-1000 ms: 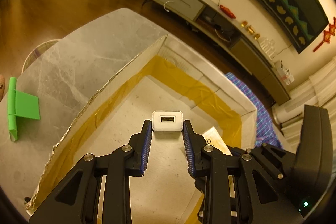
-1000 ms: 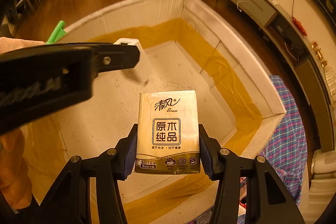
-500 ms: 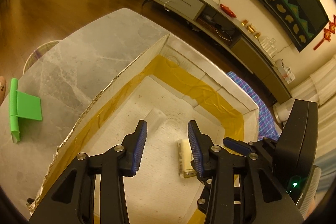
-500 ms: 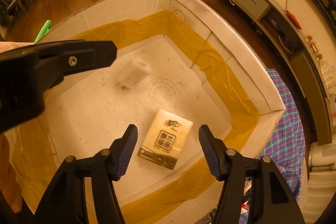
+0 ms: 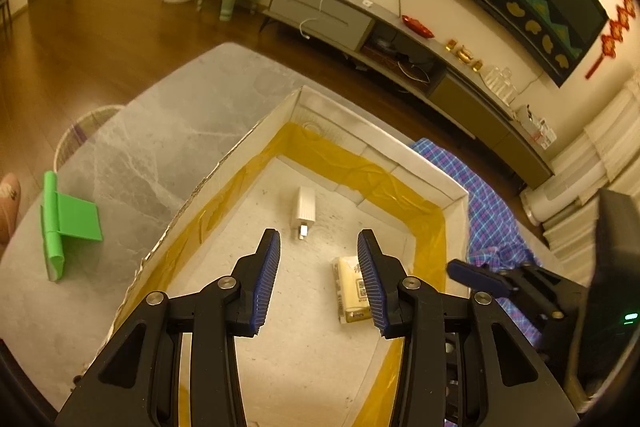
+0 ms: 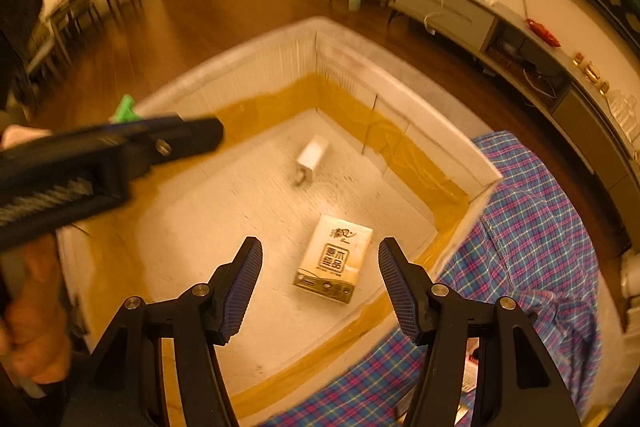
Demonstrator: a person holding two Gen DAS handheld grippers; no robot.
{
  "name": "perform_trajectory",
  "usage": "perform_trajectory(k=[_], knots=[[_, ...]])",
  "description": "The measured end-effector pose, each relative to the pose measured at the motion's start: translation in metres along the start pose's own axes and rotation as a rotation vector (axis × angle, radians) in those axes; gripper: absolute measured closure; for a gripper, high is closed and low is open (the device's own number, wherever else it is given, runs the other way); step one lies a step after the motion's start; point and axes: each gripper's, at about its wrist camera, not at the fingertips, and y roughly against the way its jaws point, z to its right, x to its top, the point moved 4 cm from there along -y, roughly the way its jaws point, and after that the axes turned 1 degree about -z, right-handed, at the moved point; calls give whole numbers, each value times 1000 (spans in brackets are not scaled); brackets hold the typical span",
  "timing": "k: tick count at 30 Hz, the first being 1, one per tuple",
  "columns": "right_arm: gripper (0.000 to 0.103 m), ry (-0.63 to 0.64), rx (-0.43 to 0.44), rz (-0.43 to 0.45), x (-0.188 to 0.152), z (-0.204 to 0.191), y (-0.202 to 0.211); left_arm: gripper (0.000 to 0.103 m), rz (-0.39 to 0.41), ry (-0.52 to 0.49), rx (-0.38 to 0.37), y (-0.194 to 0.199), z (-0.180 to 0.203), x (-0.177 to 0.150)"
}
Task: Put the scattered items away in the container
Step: 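Open the left gripper dropping the charger into the box while the right gripper drops the tissue pack, then move the right gripper to the purple action figure while the left gripper approaches the gold device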
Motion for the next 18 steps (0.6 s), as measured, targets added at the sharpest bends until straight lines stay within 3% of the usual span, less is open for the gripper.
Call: perform_trajectory(k=[6, 13, 18], knots=[[41, -46, 2, 213, -20, -3, 61, 60, 97, -106, 27, 33, 28, -12], [41, -68, 32, 366, -55, -3, 114, 60, 225, -218, 28, 82, 64, -35], [41, -39, 27, 450, -83, -8, 146, 60, 255, -272, -23, 99, 85, -49]])
